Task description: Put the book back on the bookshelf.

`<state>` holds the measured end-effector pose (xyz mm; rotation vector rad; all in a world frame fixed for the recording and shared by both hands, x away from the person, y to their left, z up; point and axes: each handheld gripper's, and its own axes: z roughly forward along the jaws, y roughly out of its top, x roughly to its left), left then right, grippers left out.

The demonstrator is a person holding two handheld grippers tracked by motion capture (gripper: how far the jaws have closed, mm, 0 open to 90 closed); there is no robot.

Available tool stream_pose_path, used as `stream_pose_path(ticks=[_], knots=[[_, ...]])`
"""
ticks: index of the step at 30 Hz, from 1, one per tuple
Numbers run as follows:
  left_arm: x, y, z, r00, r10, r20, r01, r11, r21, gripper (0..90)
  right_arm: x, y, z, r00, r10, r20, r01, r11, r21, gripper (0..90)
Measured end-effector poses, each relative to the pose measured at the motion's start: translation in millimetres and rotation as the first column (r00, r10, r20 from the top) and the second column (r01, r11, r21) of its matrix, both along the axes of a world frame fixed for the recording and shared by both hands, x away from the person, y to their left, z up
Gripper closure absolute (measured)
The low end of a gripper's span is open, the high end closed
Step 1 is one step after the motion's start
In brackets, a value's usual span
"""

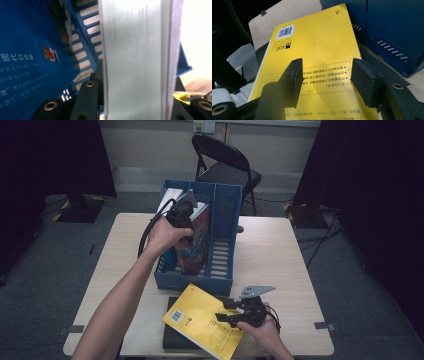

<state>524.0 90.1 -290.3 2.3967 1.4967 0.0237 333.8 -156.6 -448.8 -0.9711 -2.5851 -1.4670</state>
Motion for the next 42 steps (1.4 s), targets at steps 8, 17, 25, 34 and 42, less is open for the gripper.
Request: stream_pose_path(ticks=[8, 17, 25, 34, 42], knots=[[5.8, 6.8, 2.7, 0.9994, 0.032, -0.017, -0.032, 0.9992, -0.023, 74.3, -1.1, -0.3, 0.0, 1.0000, 0.000, 0.004, 0.000, 1.000, -0.003, 42.1], [13.1, 7.8, 6.3, 0.9934, 0.106, 0.044, -0.104, 0.9937, -0.042, 74.3, -0.8, -0.6, -0.3, 1.0000, -0.001, 0.003, 0.001, 1.000, 0.001, 42.0], [30.8, 1.0, 10.4, 0.9871, 0.147, 0.065, -0.146, 0.9892, -0.015, 74.3, -0.3, -0.8, -0.6, 1.0000, 0.002, 0.001, -0.002, 1.000, 0.006, 41.8], [40.0, -13.8, 7.7, 0.9772, 0.186, 0.103, -0.188, 0.9821, 0.011, 74.3, 0.1, -1.2, -0.5, 1.0000, 0.005, -0.002, -0.005, 1.000, 0.007, 41.8], [42.6, -17.7, -1.2, 0.9672, 0.225, 0.118, -0.227, 0.9738, 0.007, 74.2, -0.2, -1.8, -0.4, 1.0000, 0.005, -0.003, -0.005, 1.000, 0.006, 41.8]])
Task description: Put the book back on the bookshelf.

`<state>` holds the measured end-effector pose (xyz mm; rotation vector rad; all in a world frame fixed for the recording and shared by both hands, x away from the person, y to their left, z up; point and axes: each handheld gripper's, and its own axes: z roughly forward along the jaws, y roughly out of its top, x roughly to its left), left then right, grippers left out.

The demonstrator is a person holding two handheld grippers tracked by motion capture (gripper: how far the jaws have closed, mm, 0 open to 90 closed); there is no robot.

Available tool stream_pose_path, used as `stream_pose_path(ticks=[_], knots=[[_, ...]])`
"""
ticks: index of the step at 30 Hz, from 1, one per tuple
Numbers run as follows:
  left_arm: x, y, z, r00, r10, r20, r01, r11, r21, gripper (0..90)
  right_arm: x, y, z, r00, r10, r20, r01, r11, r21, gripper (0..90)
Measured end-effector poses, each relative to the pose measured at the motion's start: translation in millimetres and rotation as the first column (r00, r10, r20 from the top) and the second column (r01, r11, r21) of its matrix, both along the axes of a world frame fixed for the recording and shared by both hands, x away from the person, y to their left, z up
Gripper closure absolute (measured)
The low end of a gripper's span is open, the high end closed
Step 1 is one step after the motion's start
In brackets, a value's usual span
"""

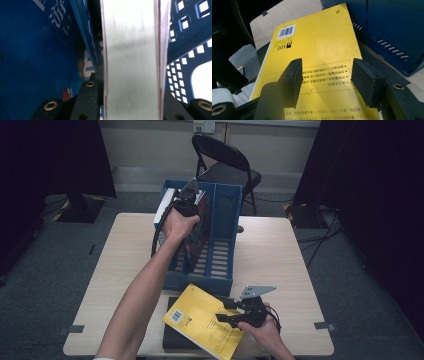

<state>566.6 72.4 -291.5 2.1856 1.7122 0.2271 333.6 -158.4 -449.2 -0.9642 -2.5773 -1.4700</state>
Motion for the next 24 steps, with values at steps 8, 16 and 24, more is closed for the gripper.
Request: stream_pose_path(ticks=[8, 16, 24], knots=[[-2.5, -1.7, -1.4, 0.9988, 0.026, 0.041, -0.027, 0.9996, 0.003, 74.3, 0.4, -0.3, -0.5, 1.0000, -0.001, -0.002, 0.001, 1.000, 0.005, 42.0], [-5.1, -2.6, -1.3, 0.9969, 0.024, 0.074, -0.025, 0.9996, 0.015, 74.2, 0.4, -0.6, -0.9, 1.0000, 0.003, 0.000, -0.003, 1.000, 0.007, 42.0], [-9.7, 2.1, -4.6, 0.9959, 0.000, 0.091, 0.003, 0.9993, -0.037, 72.2, 0.3, -0.5, -0.8, 1.0000, 0.001, -0.001, -0.001, 1.000, 0.006, 42.0]])
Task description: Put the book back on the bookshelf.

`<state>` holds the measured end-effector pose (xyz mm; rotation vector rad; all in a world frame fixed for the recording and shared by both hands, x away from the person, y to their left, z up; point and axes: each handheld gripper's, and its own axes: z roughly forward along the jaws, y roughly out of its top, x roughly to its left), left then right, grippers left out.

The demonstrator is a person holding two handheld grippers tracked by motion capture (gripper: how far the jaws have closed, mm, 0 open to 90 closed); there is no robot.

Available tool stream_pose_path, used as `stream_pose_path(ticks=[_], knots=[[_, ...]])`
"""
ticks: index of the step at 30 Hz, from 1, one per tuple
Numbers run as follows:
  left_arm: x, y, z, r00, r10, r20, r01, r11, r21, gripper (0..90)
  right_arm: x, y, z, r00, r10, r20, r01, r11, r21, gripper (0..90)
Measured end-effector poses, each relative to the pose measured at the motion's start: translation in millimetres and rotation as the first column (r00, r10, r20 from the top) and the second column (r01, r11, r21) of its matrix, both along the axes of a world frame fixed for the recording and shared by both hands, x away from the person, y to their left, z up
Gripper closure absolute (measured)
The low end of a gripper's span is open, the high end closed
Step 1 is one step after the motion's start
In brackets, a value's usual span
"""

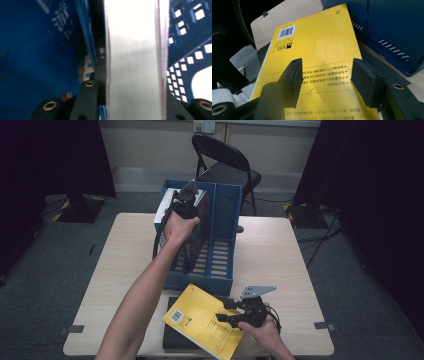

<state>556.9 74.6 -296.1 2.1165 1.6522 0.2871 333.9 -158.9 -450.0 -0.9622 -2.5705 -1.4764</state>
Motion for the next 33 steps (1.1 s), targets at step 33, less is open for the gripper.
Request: stream_pose_path(ticks=[33], knots=[[-47.8, 26.4, 3.1, 0.9635, -0.210, 0.167, 0.215, 0.9764, -0.018, 51.2, 0.2, -0.3, -0.2, 1.0000, -0.003, -0.006, 0.003, 1.000, 0.005, 42.2]])
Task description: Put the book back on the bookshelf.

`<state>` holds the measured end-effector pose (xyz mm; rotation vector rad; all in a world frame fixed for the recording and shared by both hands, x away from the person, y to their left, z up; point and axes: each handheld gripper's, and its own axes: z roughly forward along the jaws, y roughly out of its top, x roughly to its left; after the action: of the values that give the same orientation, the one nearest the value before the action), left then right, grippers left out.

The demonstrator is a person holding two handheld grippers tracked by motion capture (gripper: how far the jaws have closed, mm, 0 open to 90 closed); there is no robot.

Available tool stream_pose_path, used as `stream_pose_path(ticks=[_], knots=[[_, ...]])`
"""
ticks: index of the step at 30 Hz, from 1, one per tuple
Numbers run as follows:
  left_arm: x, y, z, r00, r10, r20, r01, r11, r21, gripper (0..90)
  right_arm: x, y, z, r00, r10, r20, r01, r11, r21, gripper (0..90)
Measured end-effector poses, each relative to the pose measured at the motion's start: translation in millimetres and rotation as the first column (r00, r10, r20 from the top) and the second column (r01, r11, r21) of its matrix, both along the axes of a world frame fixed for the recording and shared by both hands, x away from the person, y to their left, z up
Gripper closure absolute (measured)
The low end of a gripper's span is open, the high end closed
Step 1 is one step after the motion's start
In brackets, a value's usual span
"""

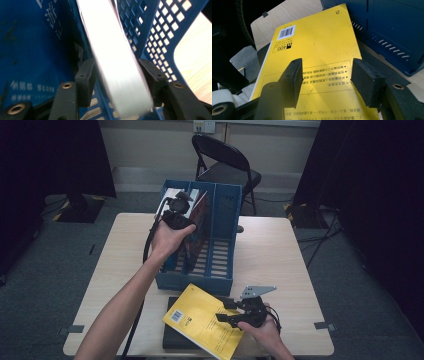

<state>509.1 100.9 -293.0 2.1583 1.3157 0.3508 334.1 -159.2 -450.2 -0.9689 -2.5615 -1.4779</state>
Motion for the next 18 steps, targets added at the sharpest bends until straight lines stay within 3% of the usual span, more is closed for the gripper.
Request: stream_pose_path(ticks=[2, 4, 7, 11, 13, 16, 18], knots=[[-5.1, 1.9, -0.3, 0.9998, -0.015, 0.015, 0.014, 0.9999, 0.009, 52.2, -0.2, 0.1, 0.0, 1.0000, 0.001, 0.002, -0.001, 1.000, -0.001, 42.2], [-9.8, 3.9, -0.3, 0.9996, -0.017, 0.024, 0.017, 0.9997, -0.017, 51.8, -0.2, 0.2, 0.2, 1.0000, 0.001, 0.003, -0.001, 1.000, -0.004, 42.2], [-17.8, 4.7, -2.7, 0.9986, -0.035, 0.040, 0.035, 0.9994, -0.001, 51.6, -0.2, 0.3, 0.2, 1.0000, 0.000, 0.002, 0.000, 1.000, -0.004, 42.2], [-26.2, 14.8, -8.1, 0.9977, -0.039, 0.056, 0.042, 0.9981, -0.046, 54.0, 0.1, 0.1, 0.2, 1.0000, 0.000, 0.000, 0.000, 1.000, -0.002, 42.4], [-32.2, 19.5, -8.1, 0.9953, -0.068, 0.069, 0.073, 0.9947, -0.073, 56.6, -0.2, 0.3, 0.3, 1.0000, 0.001, 0.002, -0.001, 1.000, -0.005, 42.5], [-43.4, 22.2, -11.8, 0.9925, -0.079, 0.094, 0.085, 0.9946, -0.060, 57.8, 0.8, -0.4, 0.1, 1.0000, -0.005, 0.001, 0.005, 1.000, -0.003, 42.5], [-49.2, 25.1, -16.0, 0.9902, -0.109, 0.087, 0.115, 0.9917, -0.058, 57.9, 0.8, -0.3, 0.1, 1.0000, -0.004, 0.002, 0.004, 1.000, -0.004, 42.5]])
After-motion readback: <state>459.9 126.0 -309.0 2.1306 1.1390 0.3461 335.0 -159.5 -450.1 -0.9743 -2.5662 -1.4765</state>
